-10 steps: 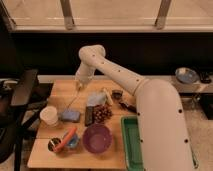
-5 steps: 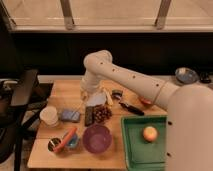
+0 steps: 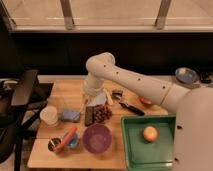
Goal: Place fork in purple bowl
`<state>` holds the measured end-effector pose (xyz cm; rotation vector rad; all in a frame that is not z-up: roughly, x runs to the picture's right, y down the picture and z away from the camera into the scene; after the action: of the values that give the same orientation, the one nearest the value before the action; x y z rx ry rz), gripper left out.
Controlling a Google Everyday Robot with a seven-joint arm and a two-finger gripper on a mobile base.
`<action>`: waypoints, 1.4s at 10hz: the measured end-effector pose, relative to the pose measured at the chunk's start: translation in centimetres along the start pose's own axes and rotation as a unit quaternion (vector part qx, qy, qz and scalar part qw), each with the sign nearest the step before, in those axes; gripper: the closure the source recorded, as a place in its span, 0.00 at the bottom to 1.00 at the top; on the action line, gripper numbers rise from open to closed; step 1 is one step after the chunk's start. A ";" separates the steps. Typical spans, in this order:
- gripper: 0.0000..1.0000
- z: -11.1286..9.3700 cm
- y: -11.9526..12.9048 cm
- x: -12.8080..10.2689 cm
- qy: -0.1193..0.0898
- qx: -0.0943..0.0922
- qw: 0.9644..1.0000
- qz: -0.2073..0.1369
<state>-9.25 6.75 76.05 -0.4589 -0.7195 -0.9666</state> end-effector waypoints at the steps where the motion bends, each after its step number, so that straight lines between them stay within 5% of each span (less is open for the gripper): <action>1: 1.00 0.0 0.0 0.0 0.000 0.000 1.000 0.000; 5: 1.00 0.1 0.3 -0.2 0.000 0.000 1.000 0.000; 10: 1.00 -1.3 6.9 -2.8 0.001 0.026 0.999 0.032; 14: 1.00 -0.3 9.8 -4.5 -0.015 0.029 0.998 0.051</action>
<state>-2.27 14.04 72.17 -0.4553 -0.7421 -0.8414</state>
